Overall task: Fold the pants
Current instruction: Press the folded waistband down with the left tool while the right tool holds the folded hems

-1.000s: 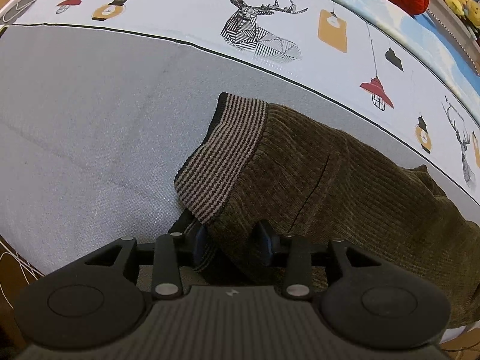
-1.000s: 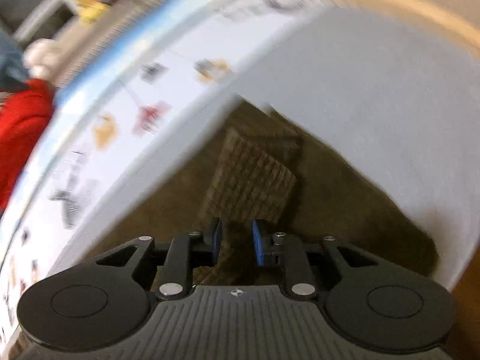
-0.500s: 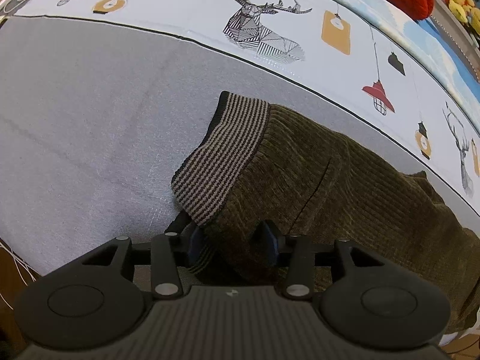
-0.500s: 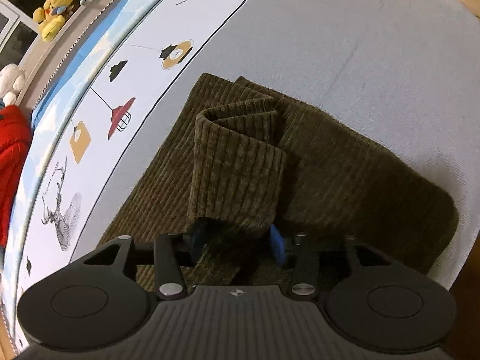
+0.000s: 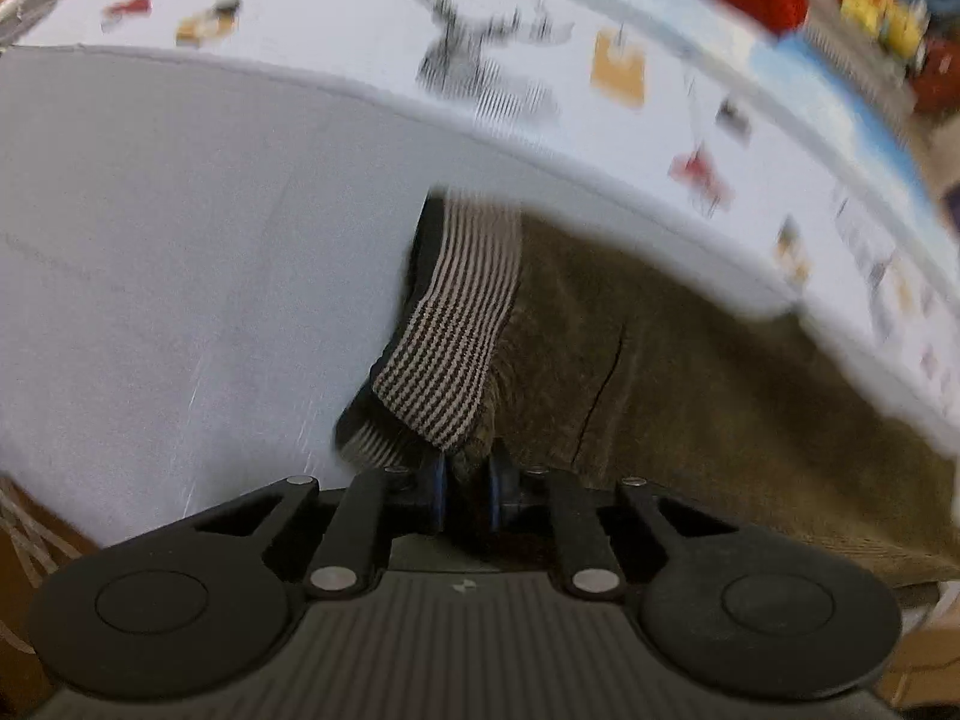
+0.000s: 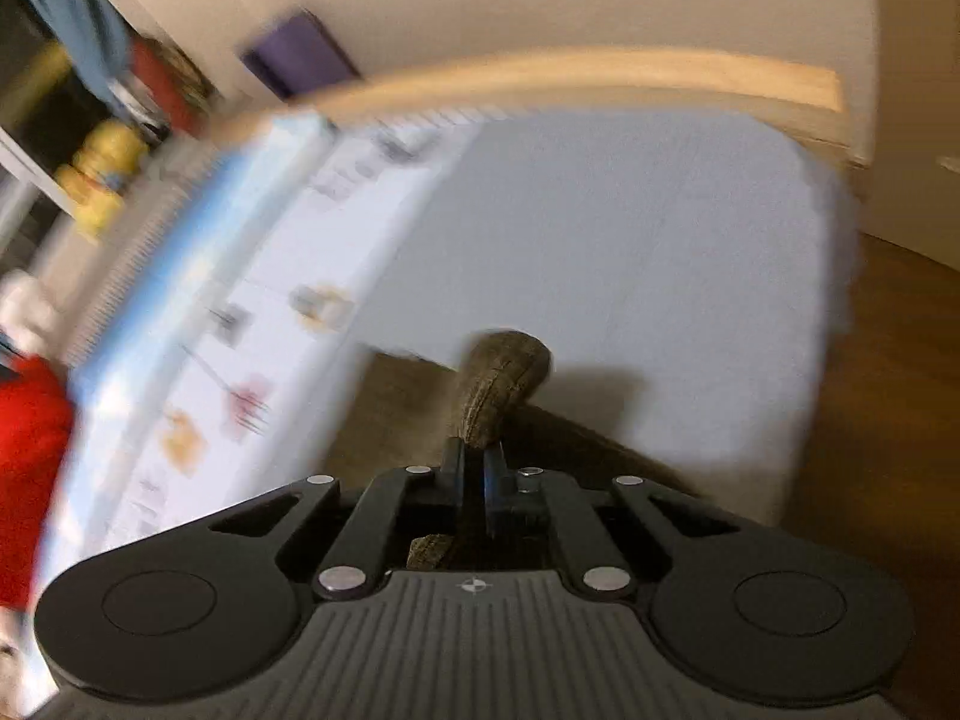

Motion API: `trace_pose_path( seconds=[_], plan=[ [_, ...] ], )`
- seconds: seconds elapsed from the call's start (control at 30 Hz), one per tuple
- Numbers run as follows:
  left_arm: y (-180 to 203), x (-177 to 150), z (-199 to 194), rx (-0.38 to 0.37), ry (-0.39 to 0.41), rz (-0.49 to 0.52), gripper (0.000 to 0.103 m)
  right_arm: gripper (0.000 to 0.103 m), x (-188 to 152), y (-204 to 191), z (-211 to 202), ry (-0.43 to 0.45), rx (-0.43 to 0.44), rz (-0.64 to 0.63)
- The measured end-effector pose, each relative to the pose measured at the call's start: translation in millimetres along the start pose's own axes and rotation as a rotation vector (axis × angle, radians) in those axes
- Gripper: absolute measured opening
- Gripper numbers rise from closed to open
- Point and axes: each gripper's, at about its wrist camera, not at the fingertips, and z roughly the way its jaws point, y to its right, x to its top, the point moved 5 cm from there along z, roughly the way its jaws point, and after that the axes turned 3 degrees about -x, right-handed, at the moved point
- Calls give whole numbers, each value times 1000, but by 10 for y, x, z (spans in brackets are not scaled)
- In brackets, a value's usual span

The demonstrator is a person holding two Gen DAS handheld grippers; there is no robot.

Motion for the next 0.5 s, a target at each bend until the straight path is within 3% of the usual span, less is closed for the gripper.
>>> trace_pose_path(
  seconds=[0.1,0.2,0.3,0.4,0.5],
  plan=[
    [-6,-27,117,44,-37,39,15,5,-192,269,295,-159,-103,60],
    [-10,22,79,30,-19,7,14,5,-177,276,220,-144,-77,71],
    [9,36,-19,7,22,-17,13,5,-181,192,112,-103,-84,1],
    [25,-34,75,50,-32,19,14,3,-194,324,208,-128,-168,15],
    [68,-130,161,65,-104,82,13,3,-149,385,284,-134,-180,55]
  ],
)
